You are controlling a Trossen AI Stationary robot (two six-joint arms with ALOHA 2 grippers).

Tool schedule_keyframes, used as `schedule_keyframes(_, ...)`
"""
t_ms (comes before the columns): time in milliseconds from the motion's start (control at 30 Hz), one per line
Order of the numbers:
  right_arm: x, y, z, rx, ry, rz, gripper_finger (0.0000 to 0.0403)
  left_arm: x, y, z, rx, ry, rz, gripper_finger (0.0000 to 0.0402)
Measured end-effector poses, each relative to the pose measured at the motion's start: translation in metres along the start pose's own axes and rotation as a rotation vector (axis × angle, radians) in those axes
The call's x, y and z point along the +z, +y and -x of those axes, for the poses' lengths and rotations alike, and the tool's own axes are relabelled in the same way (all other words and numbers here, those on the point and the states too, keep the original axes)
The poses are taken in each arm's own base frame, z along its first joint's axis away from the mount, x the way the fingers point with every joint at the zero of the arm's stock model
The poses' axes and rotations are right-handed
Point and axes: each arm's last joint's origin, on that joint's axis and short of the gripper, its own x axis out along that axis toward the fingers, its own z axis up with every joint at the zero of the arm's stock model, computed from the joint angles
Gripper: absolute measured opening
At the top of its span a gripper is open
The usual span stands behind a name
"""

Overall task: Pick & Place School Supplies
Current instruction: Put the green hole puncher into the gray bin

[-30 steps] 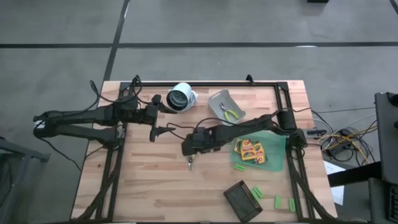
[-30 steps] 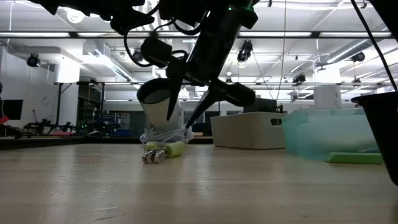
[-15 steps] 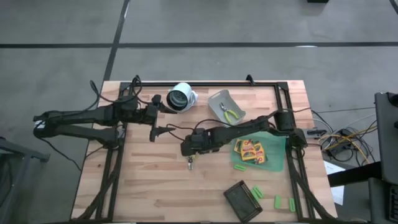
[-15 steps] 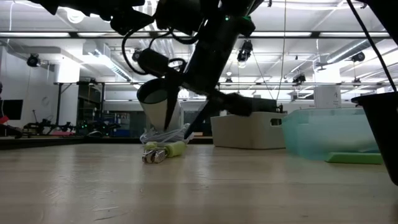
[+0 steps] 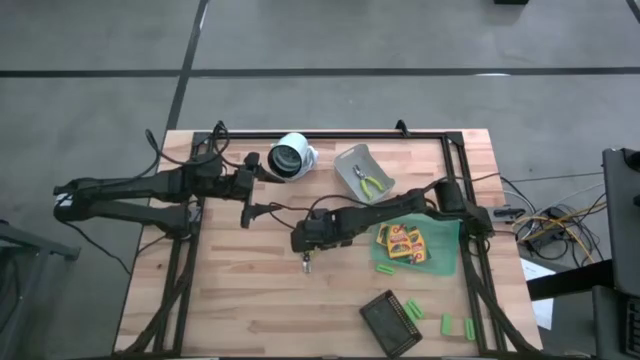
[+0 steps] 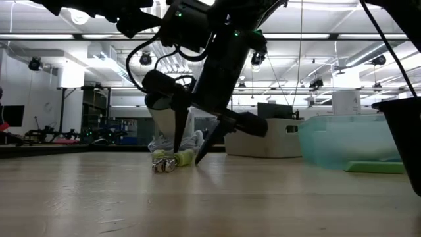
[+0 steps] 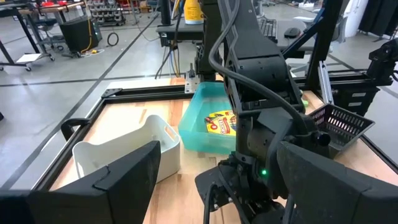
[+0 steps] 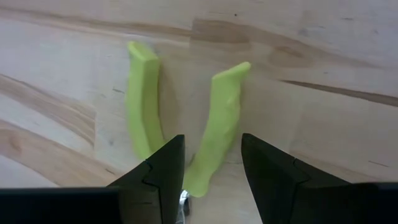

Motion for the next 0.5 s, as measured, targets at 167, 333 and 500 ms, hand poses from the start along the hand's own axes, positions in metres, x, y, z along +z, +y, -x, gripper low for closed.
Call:
schedule_keyframes(167, -0.0005, -0.0012, -0.0042, -0.008, 0.004, -0.002, 0.0150, 0.0001, 0.0000, 0.0001, 0.000, -0.001, 0.000, 0.0328)
schedule_keyframes(333, -0.0006, -0.0017, -0.0053, -0.012, 0.017, 0.000, 0.0135, 0.0001, 0.0000, 0.0001, 0.000, 0.000, 0.000, 0.0328)
schedule_keyframes(500, -0.0002, -0.0026, -0.0057, -0.020, 0.030, 0.004, 0.0106, 0.0001, 0.0000, 0.0001, 0.000, 0.000, 0.000, 0.0328)
